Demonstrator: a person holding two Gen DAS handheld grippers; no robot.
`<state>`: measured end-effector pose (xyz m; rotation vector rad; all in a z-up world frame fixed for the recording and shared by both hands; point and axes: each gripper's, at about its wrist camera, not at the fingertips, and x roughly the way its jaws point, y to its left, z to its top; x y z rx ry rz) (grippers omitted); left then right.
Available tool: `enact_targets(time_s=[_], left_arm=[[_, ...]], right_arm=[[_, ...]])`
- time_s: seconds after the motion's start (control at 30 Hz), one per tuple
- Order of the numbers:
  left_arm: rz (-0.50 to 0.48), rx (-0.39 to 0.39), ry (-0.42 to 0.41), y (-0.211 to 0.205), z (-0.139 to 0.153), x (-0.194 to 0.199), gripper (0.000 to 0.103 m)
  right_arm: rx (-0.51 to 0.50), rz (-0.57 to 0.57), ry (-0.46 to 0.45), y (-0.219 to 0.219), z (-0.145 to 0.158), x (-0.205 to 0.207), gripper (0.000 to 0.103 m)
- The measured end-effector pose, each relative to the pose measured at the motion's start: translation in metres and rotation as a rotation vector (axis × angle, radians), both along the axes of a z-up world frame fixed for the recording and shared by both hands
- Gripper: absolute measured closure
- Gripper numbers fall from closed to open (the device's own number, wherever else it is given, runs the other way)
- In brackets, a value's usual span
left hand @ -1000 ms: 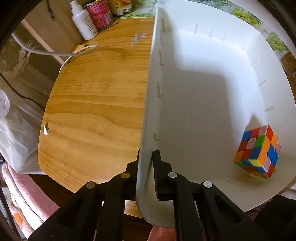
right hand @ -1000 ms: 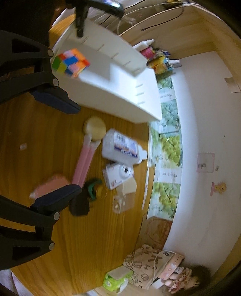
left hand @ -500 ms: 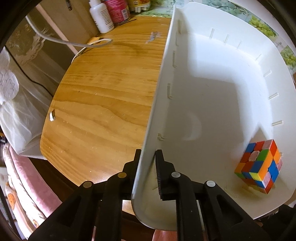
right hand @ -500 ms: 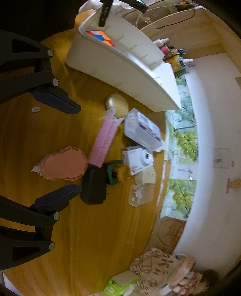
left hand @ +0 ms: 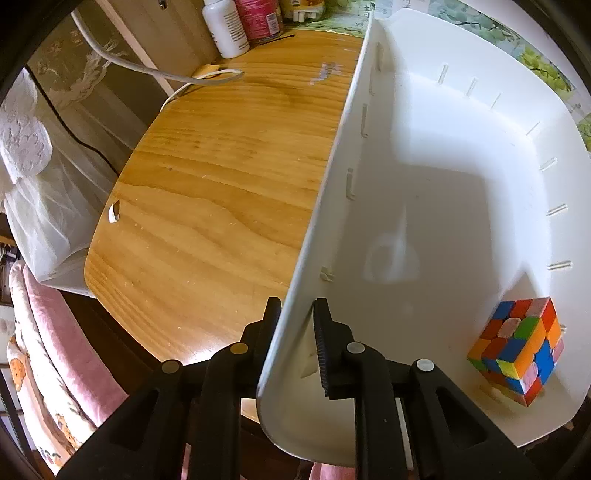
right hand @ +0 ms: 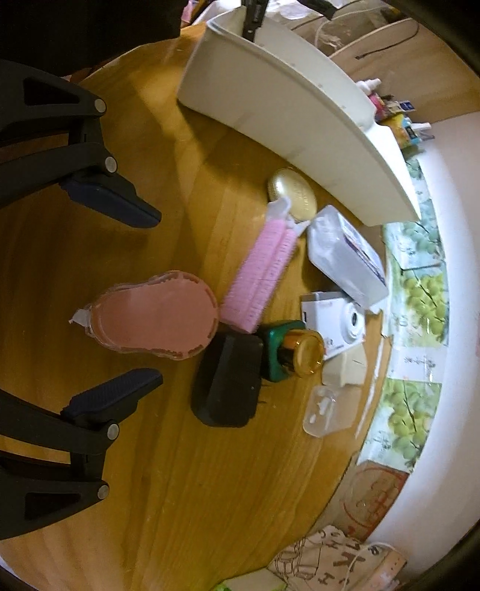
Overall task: Organize rigid objects
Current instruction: 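Move the right gripper back over the pink oval sponge, then grasp the pink oval sponge with the right gripper and lift it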
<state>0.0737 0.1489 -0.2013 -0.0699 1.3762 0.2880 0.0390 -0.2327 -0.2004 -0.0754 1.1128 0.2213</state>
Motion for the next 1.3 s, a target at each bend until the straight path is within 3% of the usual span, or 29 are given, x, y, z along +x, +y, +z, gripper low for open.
enact_targets(time_s=[0.3,0.5,0.83,1.3], left_arm=[[0.03,0.015,-0.01,0.0,0.001,-0.001,0.082],[0.038,0.02,-0.018,0.0,0.001,-0.002,0.081],[0.023,0.018,-0.015,0.0,-0.001,-0.003,0.082],[-0.026,-0.056,0.044,0.008,-0.011,0.002,0.09]], right_arm=[[-0.001,0.083,0.004,-0.001,-0.002,0.003,0.036],[-0.002,0.096,-0.004,-0.007,0.0,0.005,0.056],[-0.004,0.087,0.005,-0.005,0.0,0.006,0.057],[-0.006,0.026,-0.015,0.019,0.02,0.003,0.057]])
